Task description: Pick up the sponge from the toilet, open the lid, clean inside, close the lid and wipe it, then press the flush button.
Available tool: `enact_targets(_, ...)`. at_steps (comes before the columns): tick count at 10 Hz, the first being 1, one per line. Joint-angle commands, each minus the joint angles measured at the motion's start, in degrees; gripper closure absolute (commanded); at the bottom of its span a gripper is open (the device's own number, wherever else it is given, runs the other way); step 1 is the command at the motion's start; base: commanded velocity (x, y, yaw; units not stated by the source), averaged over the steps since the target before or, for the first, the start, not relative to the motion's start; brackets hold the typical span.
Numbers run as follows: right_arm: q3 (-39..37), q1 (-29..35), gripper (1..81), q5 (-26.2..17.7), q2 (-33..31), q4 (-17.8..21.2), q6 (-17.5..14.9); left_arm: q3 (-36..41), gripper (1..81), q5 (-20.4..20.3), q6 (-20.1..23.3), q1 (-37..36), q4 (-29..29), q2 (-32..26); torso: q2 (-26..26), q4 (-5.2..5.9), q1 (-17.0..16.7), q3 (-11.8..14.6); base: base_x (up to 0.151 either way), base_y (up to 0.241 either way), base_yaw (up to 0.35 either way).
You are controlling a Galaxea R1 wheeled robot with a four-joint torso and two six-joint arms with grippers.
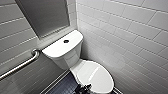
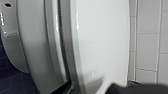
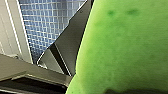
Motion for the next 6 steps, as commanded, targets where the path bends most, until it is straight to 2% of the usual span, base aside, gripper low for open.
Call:
enact_targets(1, 1.7, -0.4, 81.1, -2.9, -2.2, -1.4, 0.0, 1.1, 1.0, 5.4, -0.1, -4.9, -1.3, 2.3, 0.0, 0.00, 0.0, 0.0, 0.000, 0.000, 0.000)
enact_targets(3, 1.7, -0.2, 81.1, -2.9, -2.2, -1.4, 0.0, 1.3, 1.0, 5.4, -6.6, -3.9, -1.0, 1.5, 0.0, 0.00, 0.0, 0.0, 0.000, 0.000, 0.000)
enact_targets(4, 1.7, -0.1, 81.1, -2.9, -2.2, -1.4, 0.0, 1.5, 1.0, 5.4, -8.2, -3.6, -0.7, 1.4, 0.0, 0.00, 0.0, 0.0, 0.000, 0.000, 0.000)
enact_targets(6, 1.7, 0.1, 81.1, -2.9, -2.3, -1.4, 0.0, 1.0, 1.0, 6.4, -8.3, -3.4, -0.5, 2.5, 0.0, 0.00, 0.0, 0.0, 0.000, 0.000, 0.000)
